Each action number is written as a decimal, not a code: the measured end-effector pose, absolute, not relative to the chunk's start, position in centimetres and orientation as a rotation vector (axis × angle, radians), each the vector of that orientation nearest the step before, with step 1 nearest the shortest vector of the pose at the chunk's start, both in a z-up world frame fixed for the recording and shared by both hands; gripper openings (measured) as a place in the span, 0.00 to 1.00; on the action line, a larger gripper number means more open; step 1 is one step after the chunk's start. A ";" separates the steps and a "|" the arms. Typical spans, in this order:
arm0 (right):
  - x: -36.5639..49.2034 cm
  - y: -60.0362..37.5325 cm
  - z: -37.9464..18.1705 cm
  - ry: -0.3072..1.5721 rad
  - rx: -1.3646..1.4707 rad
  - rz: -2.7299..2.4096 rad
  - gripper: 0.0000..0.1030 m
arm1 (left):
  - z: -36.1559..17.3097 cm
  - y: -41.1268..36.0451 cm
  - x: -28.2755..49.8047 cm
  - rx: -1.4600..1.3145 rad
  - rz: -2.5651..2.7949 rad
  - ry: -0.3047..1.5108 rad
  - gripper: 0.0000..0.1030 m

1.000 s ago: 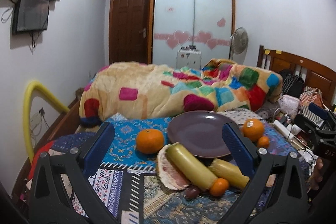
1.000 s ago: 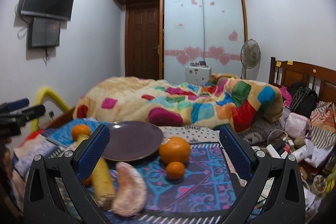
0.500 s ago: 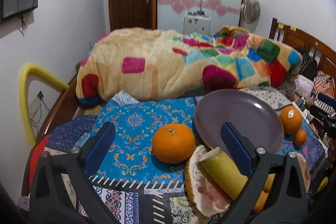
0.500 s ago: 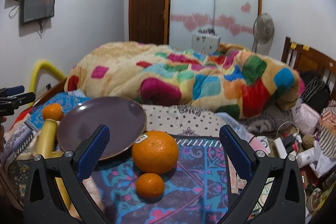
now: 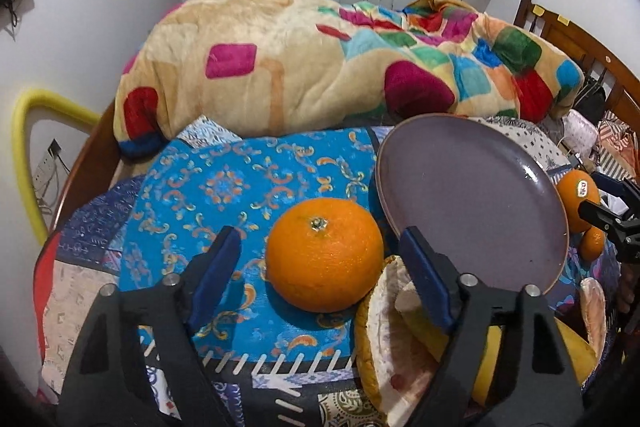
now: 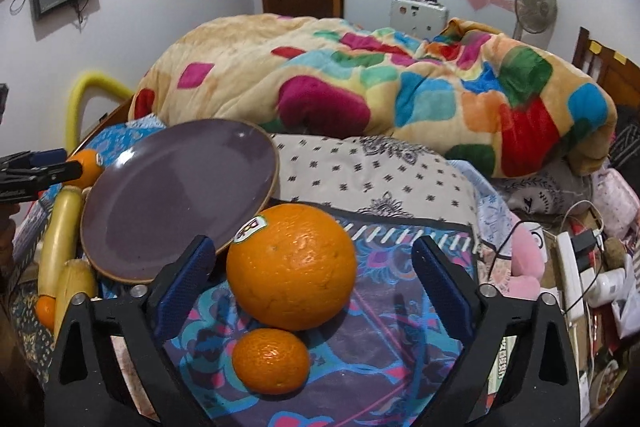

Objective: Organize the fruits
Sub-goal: 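Grasp a large orange with the left gripper while the right gripper grasps the stickered orange, then set both oranges on the brown plate and open both grippers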

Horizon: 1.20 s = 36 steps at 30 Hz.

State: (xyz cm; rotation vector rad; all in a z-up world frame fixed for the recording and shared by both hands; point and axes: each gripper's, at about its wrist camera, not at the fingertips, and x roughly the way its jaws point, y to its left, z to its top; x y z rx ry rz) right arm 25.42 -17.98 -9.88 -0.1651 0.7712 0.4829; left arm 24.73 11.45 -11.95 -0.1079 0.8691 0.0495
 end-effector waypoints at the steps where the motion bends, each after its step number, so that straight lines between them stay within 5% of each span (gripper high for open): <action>1: 25.6 -17.9 -10.0 0.780 -0.167 0.490 0.89 | -12.2 11.5 24.9 -0.112 0.050 0.877 0.75; 4: 26.0 -17.4 -10.5 0.821 -0.178 0.503 0.76 | -12.5 11.9 25.0 -0.148 0.029 0.891 0.74; 11: 26.5 -17.3 -11.2 0.864 -0.182 0.529 0.66 | -12.7 12.5 25.1 -0.187 0.000 0.895 0.62; 36: 25.8 -17.6 -7.5 0.730 -0.152 0.478 0.64 | -6.6 9.5 24.3 -0.106 -0.007 0.737 0.61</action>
